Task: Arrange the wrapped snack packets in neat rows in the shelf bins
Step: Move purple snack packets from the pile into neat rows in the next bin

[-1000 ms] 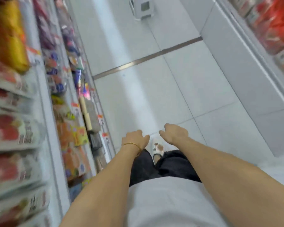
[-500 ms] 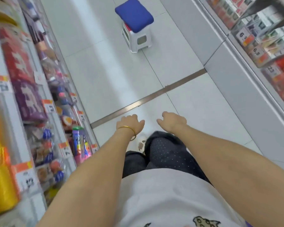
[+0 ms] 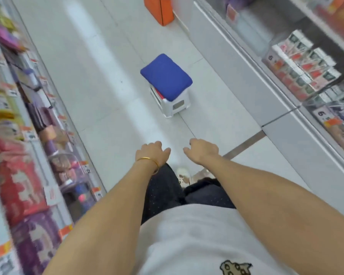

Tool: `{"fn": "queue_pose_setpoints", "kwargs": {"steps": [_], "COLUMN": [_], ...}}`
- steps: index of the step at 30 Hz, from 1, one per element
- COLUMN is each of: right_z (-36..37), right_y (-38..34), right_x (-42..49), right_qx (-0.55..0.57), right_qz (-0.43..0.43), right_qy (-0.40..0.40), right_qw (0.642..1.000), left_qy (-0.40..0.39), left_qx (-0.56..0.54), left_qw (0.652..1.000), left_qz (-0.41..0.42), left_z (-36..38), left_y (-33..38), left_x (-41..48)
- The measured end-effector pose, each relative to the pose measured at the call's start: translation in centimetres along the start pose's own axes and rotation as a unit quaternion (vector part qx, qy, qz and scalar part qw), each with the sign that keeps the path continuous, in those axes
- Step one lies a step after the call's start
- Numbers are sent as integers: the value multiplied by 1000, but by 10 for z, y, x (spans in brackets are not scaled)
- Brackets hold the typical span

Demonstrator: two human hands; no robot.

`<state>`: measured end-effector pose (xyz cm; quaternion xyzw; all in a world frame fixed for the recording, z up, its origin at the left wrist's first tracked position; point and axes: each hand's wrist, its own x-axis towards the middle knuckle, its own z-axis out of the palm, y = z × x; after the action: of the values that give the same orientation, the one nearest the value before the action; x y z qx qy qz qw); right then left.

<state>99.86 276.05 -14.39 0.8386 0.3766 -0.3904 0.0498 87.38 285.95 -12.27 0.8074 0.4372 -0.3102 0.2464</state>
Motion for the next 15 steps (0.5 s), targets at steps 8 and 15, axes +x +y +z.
{"fn": "queue_pose_setpoints", "kwargs": {"steps": [8,15], "right_z": [-137,-234], "right_y": [-33,-28], "right_x": [147,220], "right_qx": [65,157], "right_qz": [92,203], "right_qy": [55,97], "right_qw": [992,962], "left_qy": [-15,0], "left_qx": [60,160], "left_qw": [995,970], "left_qz": [82,185], "left_z": [-168,-291], "left_y": [29,111], "left_x": [177,285]}}
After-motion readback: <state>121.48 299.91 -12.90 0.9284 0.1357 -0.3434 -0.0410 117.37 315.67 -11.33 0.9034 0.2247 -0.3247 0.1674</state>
